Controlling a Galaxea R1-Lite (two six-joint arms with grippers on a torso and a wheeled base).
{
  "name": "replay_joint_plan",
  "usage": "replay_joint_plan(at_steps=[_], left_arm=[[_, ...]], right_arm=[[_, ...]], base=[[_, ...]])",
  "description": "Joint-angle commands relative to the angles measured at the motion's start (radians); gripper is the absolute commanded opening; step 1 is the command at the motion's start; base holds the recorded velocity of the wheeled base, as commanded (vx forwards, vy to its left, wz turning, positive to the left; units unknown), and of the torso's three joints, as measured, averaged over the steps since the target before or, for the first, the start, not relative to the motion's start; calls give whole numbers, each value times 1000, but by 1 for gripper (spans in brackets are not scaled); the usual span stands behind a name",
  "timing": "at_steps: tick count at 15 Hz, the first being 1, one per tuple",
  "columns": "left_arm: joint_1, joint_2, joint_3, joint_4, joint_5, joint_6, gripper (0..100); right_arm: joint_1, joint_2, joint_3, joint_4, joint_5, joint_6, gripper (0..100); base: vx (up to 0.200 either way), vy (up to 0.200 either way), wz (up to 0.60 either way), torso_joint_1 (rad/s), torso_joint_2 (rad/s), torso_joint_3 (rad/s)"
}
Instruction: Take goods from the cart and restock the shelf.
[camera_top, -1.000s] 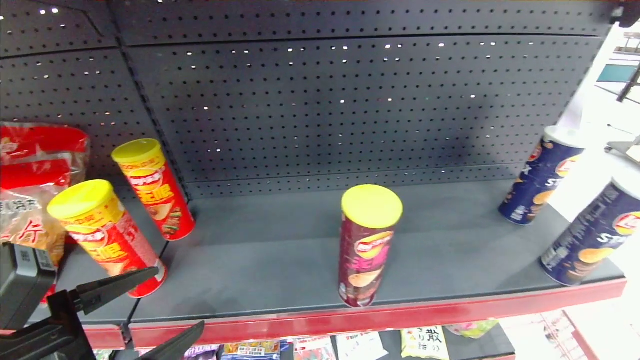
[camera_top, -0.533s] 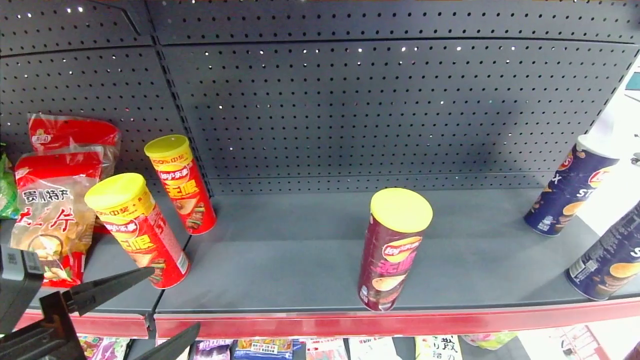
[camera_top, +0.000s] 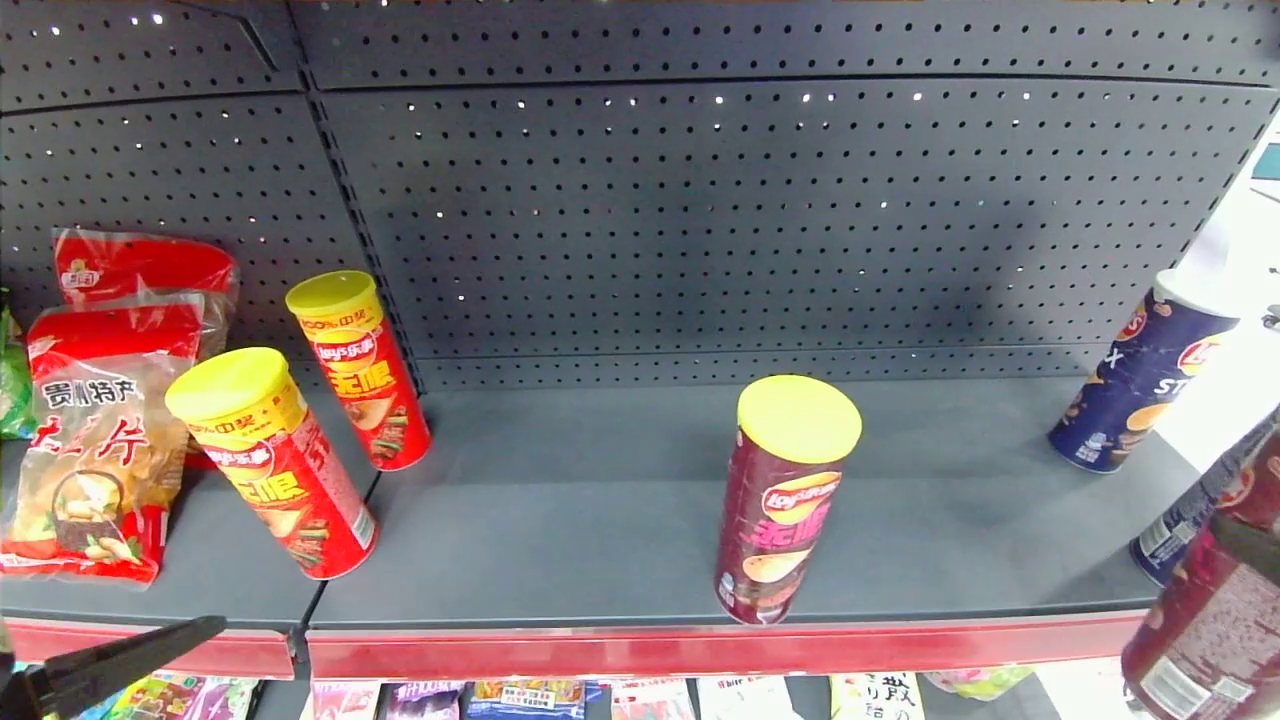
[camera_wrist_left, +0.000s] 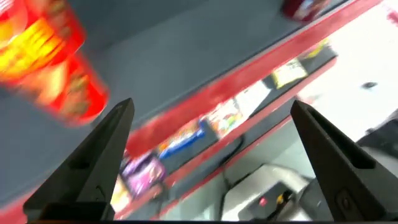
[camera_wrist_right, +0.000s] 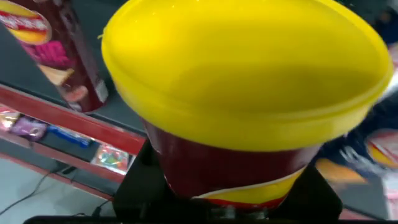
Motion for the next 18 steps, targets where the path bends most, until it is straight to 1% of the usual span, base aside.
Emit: replay_joint_plan(at_steps=[1,2,3,4,5,6,7,8,9,10,11,12,14,15,17,18], left_arm=[[0,-173,-86,190,71,0,100],[0,-219,-110,270,92,0,100],[9,-279,-132,357,126,0,100],[28,-325,-142,418,166,0,100],[52,-359,-142,451,192,0,100],[72,-377,-142,461,198,0,100],[144,-404,-147,487,198,0,100],[212,-410,-164,515,198,0,100],[275,-414,-187,558,198,0,100],[332,-430,-199,601,198,0,100],[350,-445,-199,616,198,0,100],[361,-519,-178,645,198,1,100],[362,-631,-162,722,197,20,100],[362,-640,-164,750,192,20,100],[362,-640,-150,748,189,26,100],[362,-640,-129,745,192,24,100]], right_arm=[[1,176,-41,-66,62,2,0],[3,213,-60,-83,67,3,0],[16,260,-93,-95,68,12,0],[44,302,-119,-110,70,34,0],[61,340,-135,-141,70,60,0],[70,371,-139,-169,70,71,0],[81,446,-144,-265,71,77,0],[92,500,-153,-325,77,77,0],[101,549,-175,-365,99,77,0],[107,596,-205,-376,114,75,0],[110,621,-224,-380,117,74,0],[124,685,-285,-391,117,77,0],[141,771,-346,-429,140,77,0],[148,822,-368,-463,168,77,0],[151,900,-409,-509,212,75,0],[158,935,-438,-512,223,74,0]], base=[[0,0,0,0,0,0],[0,0,0,0,0,0],[0,0,0,0,0,0],[0,0,0,0,0,0],[0,0,0,0,0,0],[0,0,0,0,0,0],[0,0,0,0,0,0],[0,0,0,0,0,0],[0,0,0,0,0,0],[0,0,0,0,0,0],[0,0,0,0,0,0],[0,0,0,0,0,0],[0,0,0,0,0,0],[0,0,0,0,0,0],[0,0,0,0,0,0],[0,0,0,0,0,0]])
